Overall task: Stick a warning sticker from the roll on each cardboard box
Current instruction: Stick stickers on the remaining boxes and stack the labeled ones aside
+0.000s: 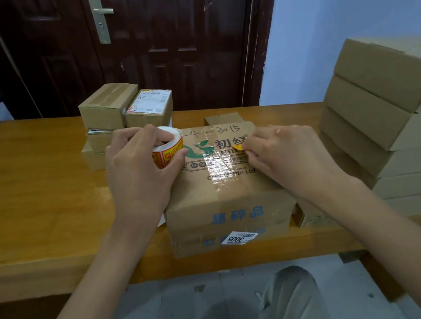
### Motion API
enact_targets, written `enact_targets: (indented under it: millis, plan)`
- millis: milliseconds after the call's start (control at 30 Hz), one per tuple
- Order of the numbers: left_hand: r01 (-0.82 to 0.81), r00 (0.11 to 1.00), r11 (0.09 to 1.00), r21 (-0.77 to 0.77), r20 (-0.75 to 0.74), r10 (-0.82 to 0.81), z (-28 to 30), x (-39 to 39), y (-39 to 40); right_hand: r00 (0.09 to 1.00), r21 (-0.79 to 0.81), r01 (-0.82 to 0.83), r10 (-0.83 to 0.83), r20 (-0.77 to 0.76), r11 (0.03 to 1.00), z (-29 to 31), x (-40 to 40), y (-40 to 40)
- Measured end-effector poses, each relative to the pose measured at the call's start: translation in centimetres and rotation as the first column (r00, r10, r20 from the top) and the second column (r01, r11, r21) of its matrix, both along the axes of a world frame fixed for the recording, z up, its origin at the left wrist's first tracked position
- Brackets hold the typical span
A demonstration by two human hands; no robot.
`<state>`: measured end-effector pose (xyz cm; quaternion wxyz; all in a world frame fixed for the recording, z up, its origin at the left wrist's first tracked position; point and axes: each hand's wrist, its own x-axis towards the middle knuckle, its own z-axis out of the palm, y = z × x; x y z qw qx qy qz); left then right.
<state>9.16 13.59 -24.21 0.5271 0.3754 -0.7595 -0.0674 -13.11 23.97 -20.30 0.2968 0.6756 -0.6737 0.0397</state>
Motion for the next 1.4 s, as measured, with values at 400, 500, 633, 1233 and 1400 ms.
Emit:
enact_targets:
  millis: [400,500,633,1233,1400]
  plan:
    - [-0.029,1.0,0.999,0.039,-0.009,0.03,-0.3,0.0,-0.2,0.996,0.081,-0.032,0.025,0.081,0.996,1.2,0.5,-0.2]
    - [-0.034,0.999,0.998,0.049,-0.01,0.035,-0.3,-0.1,0.0,0.996,0.12,-0.042,0.032,0.085,0.992,1.6,0.3,-0.3]
    - [-0.035,0.999,0.998,0.044,0.005,0.035,-0.2,-0.1,0.0,0.992,0.172,-0.063,0.043,0.12,0.983,1.8,-0.2,-0.4]
    - [-0.027,0.999,0.999,-0.029,0.037,0.028,0.2,-0.1,0.2,0.766,0.204,-0.258,0.071,0.639,0.944,-1.4,-3.1,3.0]
    - [-0.027,0.999,1.0,-0.014,0.03,0.028,0.6,-0.3,0.6,0.758,0.162,-0.218,0.062,0.649,0.962,-2.1,-2.6,3.3]
